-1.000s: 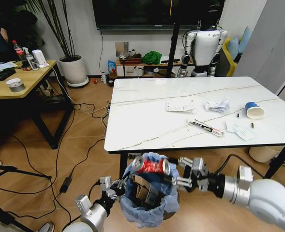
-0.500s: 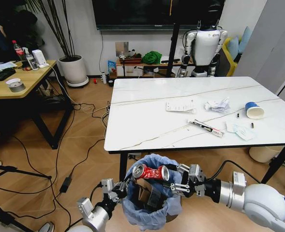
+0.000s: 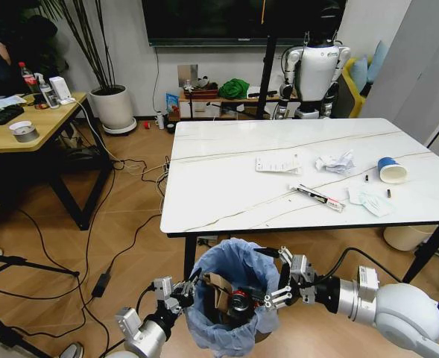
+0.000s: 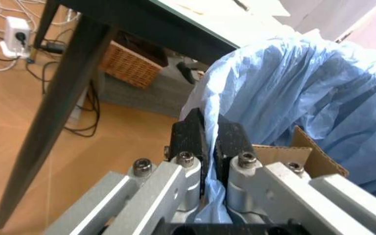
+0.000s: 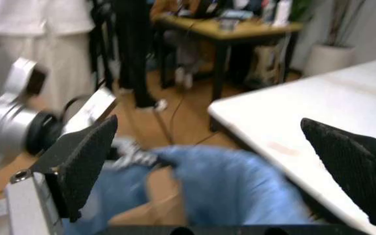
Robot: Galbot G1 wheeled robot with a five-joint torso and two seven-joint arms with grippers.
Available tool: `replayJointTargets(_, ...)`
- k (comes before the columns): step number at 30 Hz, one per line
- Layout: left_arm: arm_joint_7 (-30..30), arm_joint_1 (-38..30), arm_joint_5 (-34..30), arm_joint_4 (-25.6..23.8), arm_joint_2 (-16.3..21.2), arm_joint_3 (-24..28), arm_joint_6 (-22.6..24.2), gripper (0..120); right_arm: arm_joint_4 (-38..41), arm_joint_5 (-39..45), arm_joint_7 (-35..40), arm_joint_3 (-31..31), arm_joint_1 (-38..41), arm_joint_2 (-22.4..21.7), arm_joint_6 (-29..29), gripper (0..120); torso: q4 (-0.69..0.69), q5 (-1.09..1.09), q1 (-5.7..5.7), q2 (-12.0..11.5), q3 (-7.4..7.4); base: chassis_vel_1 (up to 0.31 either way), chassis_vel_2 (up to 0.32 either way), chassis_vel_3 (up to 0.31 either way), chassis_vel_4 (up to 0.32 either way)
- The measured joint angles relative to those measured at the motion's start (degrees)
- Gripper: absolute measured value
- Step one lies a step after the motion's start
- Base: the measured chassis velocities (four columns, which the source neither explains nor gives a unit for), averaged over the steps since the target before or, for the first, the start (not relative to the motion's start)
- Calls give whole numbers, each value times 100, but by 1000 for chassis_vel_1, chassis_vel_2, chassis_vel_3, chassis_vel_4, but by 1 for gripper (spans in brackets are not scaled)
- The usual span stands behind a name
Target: Pick up the trash bin and place the trash from the table into it.
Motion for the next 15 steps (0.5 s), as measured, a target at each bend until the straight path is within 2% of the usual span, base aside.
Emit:
replayJointTargets(9,62,398,64,-270,-27,-396,-30,0,-583,605,529,308,985,588,-90,100,2,-1,0,0,0,0,0,0,0)
replayJointTargets(12,76,461,64,-302,-37,-479,-45,0,-776,603,594,411,1001,744,-104,100,2,-2,0,0,0,0,0,0,0)
replayJointTargets(15,101,611,70,-380,-80,-656,-89,0,-1262,475,765,701,913,1220,-90,100,1,2,0,0,1,0,0,0,0)
